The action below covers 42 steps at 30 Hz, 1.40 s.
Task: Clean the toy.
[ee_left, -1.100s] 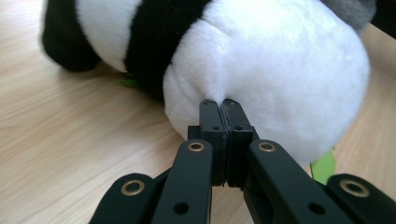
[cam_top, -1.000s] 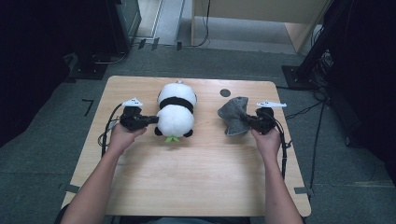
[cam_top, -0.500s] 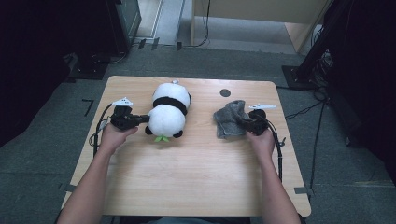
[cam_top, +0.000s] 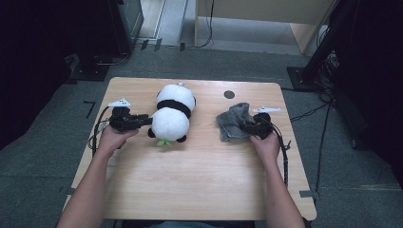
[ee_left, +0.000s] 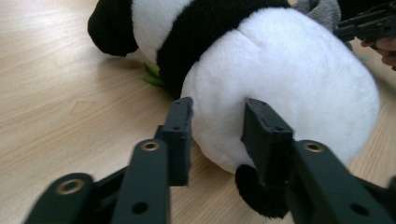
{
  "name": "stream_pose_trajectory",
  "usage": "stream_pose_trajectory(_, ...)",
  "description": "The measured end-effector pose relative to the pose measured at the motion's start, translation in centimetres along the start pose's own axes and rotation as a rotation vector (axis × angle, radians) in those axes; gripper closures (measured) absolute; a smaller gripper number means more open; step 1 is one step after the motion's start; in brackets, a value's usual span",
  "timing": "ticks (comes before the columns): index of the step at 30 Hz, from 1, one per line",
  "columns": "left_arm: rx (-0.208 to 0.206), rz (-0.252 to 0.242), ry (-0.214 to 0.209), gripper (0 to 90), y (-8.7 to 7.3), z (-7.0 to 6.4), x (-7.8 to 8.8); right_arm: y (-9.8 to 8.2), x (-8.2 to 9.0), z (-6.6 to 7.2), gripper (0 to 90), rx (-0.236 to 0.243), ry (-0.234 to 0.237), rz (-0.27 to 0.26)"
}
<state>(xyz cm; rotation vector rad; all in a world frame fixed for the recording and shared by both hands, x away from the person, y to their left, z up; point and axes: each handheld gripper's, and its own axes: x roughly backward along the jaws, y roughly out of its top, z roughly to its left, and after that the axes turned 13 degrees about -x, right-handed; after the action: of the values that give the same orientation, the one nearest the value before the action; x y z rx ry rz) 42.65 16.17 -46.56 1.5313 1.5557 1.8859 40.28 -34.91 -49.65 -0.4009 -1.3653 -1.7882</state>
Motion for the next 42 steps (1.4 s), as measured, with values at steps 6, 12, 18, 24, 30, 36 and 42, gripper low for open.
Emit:
stream_pose_trajectory(6, 0.0, -0.004, 0.014, 44.6, 0.2, -0.2, 0.5, -0.1, 1.1, 0.2, 52.4, 0.038, 0.033, -0.064)
stream_pose_trajectory(12, -0.042, -0.006, 0.046, 39.1, 0.5, -0.8, 1.7, -0.2, 2.8, 0.3, 42.9, 0.056, 0.045, -0.115)
stream_pose_trajectory(18, -0.039, -0.019, 0.086, 37.7, -0.2, -0.6, 3.1, -1.0, 4.6, -0.3, 42.5, 0.058, 0.025, -0.142)
stream_pose_trajectory(24, -0.04, -0.004, 0.143, 36.2, -1.4, -0.2, 3.9, -1.9, 5.9, -2.1, 42.7, 0.033, -0.01, -0.148)
stream_pose_trajectory(30, -0.054, 0.061, 0.198, 34.5, -2.4, -0.5, 4.1, -3.1, 7.3, -3.9, 42.7, 0.036, -0.05, -0.141)
stream_pose_trajectory(36, -0.073, 0.101, 0.246, 33.9, -4.0, -0.7, 3.7, -4.5, 7.7, -5.0, 42.7, 0.011, -0.085, -0.117)
stream_pose_trajectory(42, -0.059, 0.149, 0.296, 33.7, -5.7, 0.0, 3.2, -5.5, 6.9, -5.4, 42.7, 0.031, -0.14, -0.047)
